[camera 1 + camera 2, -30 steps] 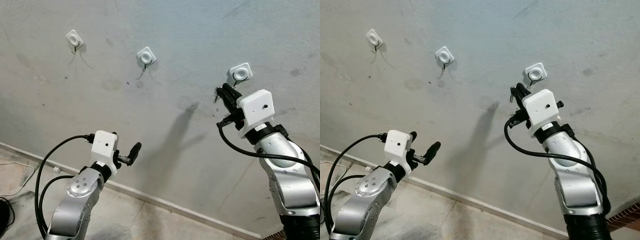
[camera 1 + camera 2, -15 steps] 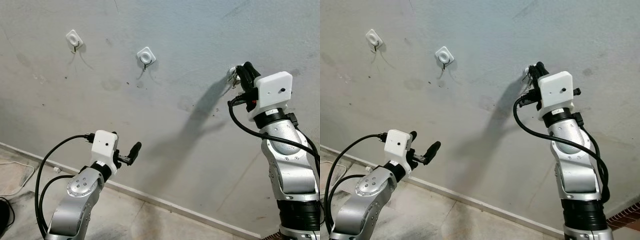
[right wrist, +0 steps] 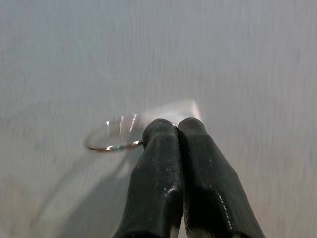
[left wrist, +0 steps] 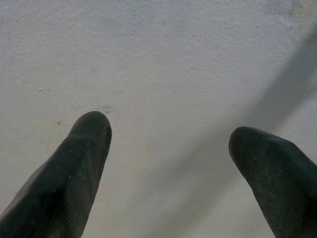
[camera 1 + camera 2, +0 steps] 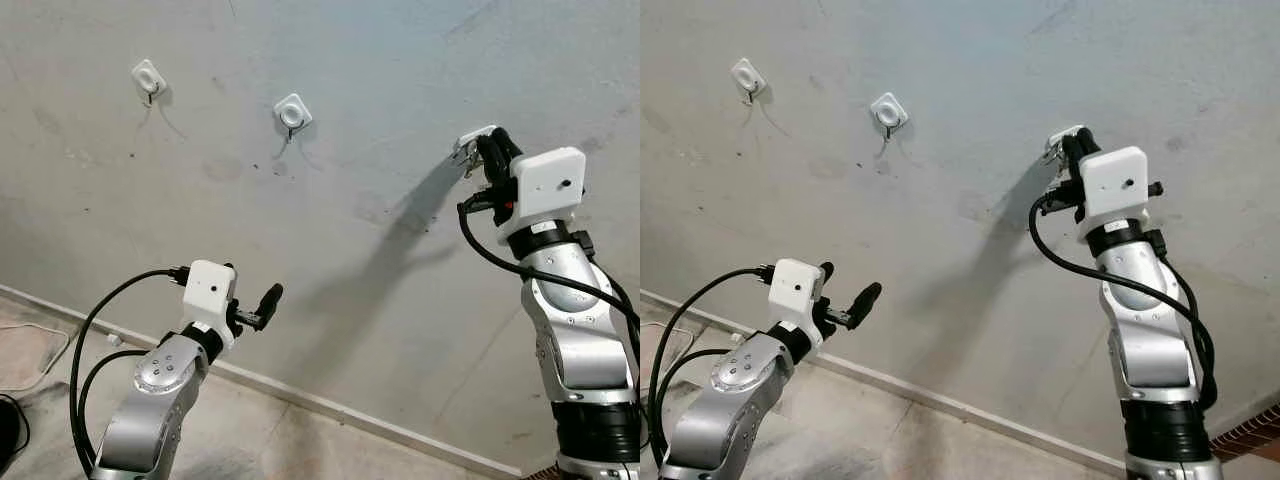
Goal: Hang keys on a hook
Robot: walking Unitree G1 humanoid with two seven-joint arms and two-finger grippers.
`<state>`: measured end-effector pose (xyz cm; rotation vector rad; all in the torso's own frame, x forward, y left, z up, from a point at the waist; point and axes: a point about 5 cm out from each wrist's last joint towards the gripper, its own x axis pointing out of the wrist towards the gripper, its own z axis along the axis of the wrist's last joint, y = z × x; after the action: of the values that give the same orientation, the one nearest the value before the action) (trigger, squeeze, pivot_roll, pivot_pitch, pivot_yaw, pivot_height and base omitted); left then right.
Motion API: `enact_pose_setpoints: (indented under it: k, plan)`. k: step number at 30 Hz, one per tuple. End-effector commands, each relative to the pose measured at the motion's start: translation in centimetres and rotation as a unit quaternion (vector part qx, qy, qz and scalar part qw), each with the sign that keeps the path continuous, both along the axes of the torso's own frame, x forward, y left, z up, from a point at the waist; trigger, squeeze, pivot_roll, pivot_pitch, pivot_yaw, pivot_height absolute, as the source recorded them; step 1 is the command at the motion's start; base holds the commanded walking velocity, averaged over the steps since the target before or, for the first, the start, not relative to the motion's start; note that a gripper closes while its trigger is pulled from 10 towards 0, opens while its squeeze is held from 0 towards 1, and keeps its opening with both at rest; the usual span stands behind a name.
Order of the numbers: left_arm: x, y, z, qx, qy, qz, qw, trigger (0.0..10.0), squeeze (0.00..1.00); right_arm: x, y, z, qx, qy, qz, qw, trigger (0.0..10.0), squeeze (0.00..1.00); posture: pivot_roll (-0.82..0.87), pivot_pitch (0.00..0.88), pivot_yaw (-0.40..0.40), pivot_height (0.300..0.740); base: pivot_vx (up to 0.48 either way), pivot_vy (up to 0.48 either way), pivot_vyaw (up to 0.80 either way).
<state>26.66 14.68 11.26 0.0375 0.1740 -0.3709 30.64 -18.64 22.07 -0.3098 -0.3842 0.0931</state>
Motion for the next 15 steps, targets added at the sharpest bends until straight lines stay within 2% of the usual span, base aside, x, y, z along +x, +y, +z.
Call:
enact_pose_setpoints:
  k: [1, 15]
  plan:
    - [0.21, -0.16, 0.2, 0.003, -0.003, -0.004, 1.0, 10.0, 0.0, -0.23, -0.58, -0.17, 0.009, 0.005, -0.013, 1.0, 10.0, 0.0, 0.17, 0.0, -0.026, 0.74, 0.0, 0.0, 0.0]
    - [0.47, -0.27, 0.26, 0.005, -0.004, -0.009, 1.0, 10.0, 0.0, -0.38, -0.93, -0.79, 0.025, 0.011, -0.029, 0.999, 10.0, 0.0, 0.17, 0.0, -0.019, 0.74, 0.0, 0.0, 0.0]
